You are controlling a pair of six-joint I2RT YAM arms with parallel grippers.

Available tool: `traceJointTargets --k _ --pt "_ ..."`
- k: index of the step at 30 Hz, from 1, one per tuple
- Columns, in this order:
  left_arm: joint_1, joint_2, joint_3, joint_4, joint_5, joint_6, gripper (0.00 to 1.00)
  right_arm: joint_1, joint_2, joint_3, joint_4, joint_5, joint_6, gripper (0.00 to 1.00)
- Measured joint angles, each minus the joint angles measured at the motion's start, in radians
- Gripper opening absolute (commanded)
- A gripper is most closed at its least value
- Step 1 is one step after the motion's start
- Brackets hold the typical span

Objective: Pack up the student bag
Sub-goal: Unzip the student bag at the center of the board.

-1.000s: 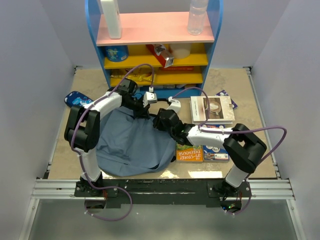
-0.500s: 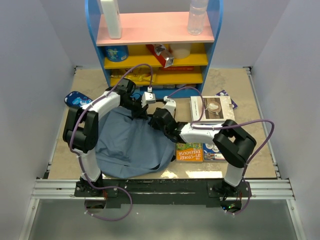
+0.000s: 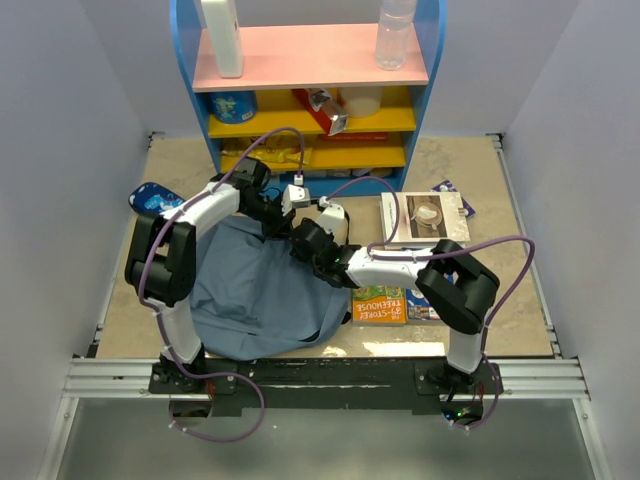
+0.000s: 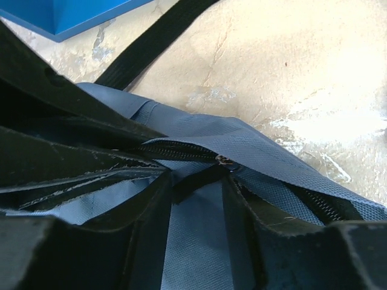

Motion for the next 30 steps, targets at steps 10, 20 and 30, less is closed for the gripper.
traceJointTargets --k 10,20,30 --pt "0.0 -0.009 0.0 -0.005 0.008 0.0 0.0 0.001 0.0 0.007 -0.038 0.038 0.069 0.0" --pt "0.009 -0.009 0.0 0.031 0.014 -0.039 0.0 -0.003 -0.173 -0.124 -0.062 0.04 0.029 0.0" --pt "0.062 -0.005 0.0 0.076 0.015 -0.084 0.0 -0.076 -0.298 -0.193 -0.085 -0.025 -0.023 0.0"
